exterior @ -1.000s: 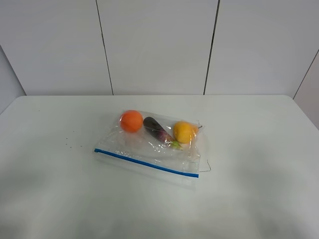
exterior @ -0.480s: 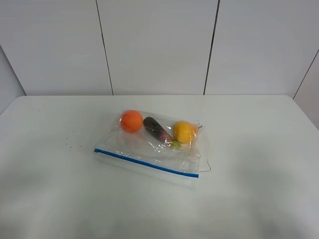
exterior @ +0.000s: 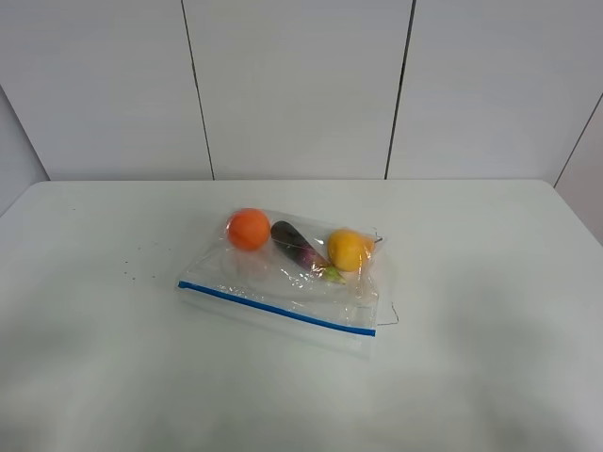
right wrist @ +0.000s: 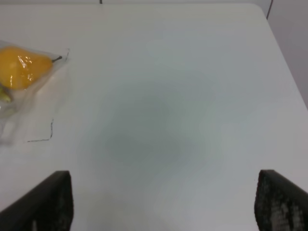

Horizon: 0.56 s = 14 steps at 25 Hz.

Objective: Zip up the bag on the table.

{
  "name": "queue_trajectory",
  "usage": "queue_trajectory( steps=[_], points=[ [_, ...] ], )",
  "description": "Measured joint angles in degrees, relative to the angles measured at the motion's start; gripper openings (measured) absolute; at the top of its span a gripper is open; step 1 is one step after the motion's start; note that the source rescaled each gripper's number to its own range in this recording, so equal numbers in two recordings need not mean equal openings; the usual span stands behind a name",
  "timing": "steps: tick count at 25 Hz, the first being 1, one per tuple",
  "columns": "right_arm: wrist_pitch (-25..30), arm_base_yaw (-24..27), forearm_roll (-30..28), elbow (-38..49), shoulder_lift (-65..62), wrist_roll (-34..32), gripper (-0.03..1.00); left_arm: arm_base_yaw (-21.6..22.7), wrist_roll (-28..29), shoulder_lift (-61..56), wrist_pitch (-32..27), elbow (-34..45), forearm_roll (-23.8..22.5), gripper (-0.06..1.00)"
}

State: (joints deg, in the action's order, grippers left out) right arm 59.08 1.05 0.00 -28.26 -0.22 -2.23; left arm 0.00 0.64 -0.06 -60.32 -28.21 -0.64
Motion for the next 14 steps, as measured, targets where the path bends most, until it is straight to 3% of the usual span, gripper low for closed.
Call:
queue_trajectory(
  steps=[14],
  points=[
    [0.0,0.0,0.0,0.0,0.1,0.0,0.85,0.0,0.0,0.0,0.0,0.0,0.0,0.91]
  ],
)
